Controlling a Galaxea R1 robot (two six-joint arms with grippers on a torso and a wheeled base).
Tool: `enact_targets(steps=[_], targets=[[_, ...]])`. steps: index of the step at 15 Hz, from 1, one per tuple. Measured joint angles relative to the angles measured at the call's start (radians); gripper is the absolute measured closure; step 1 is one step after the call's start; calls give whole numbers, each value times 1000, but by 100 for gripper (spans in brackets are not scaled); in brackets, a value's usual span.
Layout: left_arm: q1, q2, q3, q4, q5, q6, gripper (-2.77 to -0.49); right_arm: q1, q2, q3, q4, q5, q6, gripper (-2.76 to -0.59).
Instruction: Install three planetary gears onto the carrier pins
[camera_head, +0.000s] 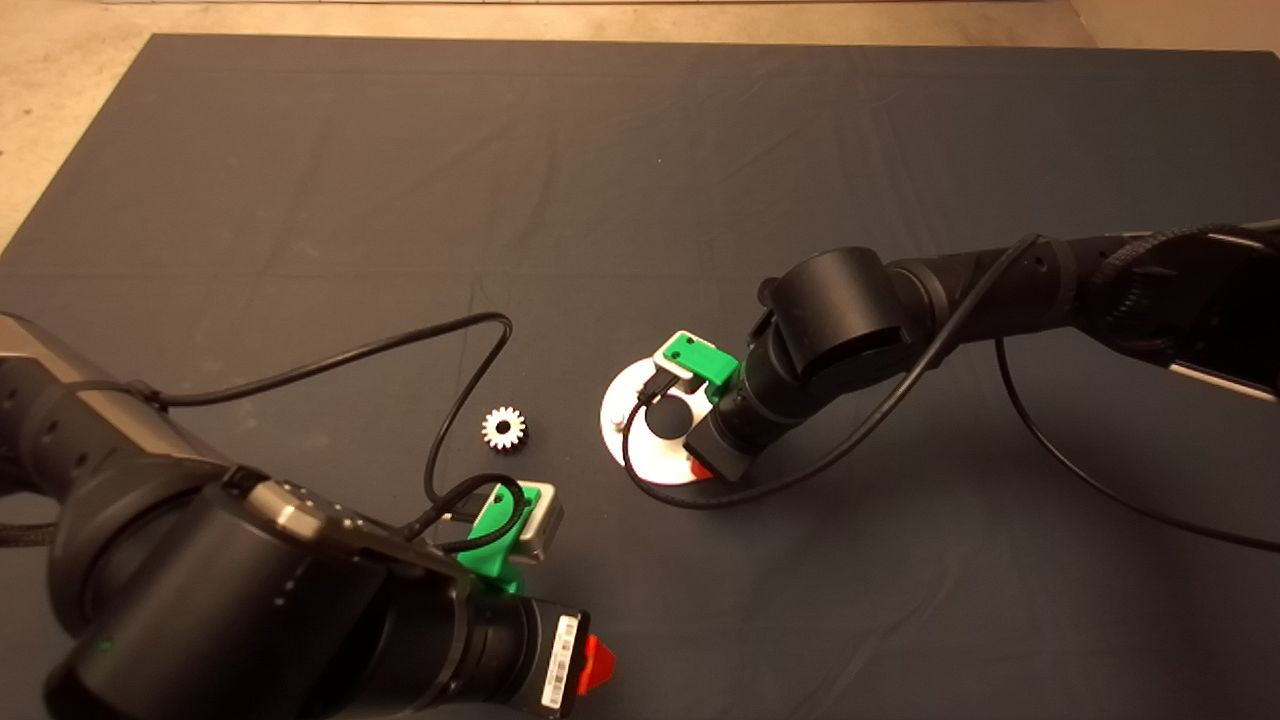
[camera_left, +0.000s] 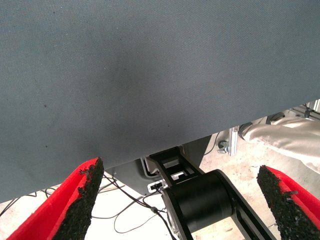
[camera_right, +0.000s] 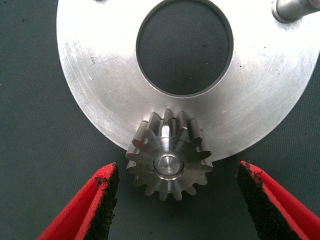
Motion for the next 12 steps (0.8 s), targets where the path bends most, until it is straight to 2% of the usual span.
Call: enact_targets(steps=[2,6,7,9,10,12], targets=[[0,0,0,0,0,0,-219,7,0,13,1,0,1,-174],[0,-1,0,0,0,0,-219,59,0,45,7,1,5,-174],[0,-3,0,0,0,0,-219,73,-2,49,11,1,8,-174],[0,-3,0,0,0,0,-219,121,-14,57,29,1,12,-174],[0,-3,0,1,0,0,-219,147,-26,59,33,2,12,-174],[0,-4,0,1,0,0,-219,179,-70,64,44,7,13,-174]])
